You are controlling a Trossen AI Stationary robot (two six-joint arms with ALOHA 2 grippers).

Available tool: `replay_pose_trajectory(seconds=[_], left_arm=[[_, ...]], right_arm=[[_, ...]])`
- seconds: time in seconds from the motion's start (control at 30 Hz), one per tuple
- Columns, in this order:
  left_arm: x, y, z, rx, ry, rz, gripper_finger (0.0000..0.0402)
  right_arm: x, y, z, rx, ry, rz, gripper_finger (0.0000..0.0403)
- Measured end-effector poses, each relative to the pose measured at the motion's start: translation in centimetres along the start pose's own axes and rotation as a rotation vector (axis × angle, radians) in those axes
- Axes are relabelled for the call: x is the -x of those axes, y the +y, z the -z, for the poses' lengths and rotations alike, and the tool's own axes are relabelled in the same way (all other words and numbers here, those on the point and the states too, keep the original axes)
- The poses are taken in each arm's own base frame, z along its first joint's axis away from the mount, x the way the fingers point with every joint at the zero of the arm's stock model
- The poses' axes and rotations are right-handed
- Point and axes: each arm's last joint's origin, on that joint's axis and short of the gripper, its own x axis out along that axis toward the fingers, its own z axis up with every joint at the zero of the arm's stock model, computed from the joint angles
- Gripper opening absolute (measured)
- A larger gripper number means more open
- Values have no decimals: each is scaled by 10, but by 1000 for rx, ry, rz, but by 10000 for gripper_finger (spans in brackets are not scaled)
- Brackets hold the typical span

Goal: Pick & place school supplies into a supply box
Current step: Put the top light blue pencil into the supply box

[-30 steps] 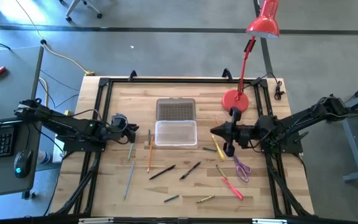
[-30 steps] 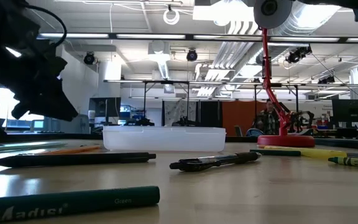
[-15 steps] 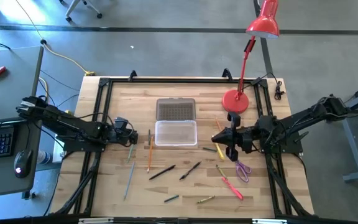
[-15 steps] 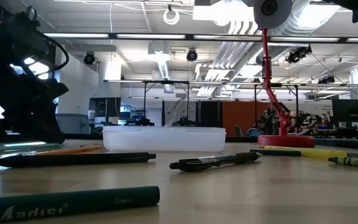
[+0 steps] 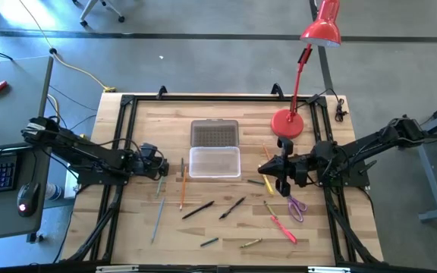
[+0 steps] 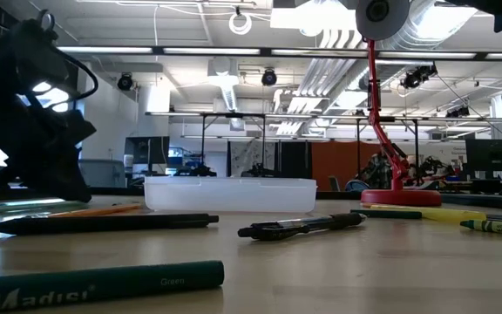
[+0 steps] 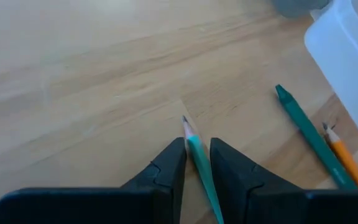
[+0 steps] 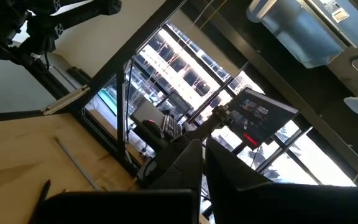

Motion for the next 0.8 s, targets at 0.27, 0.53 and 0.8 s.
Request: replay_pose_trajectory(seconds=[0.27,0.53,0.8], left_arm=[[-3,5,0,-45,-110,-87,110],[-6,9,1,-94,-185,-165,87],[-12,13,1,-66,-269,-241,20]], right_arm=[[0,0,0,0,0,1,0],[0,0,0,-9,1,1,0],[0,0,0,-11,4,-3,0]])
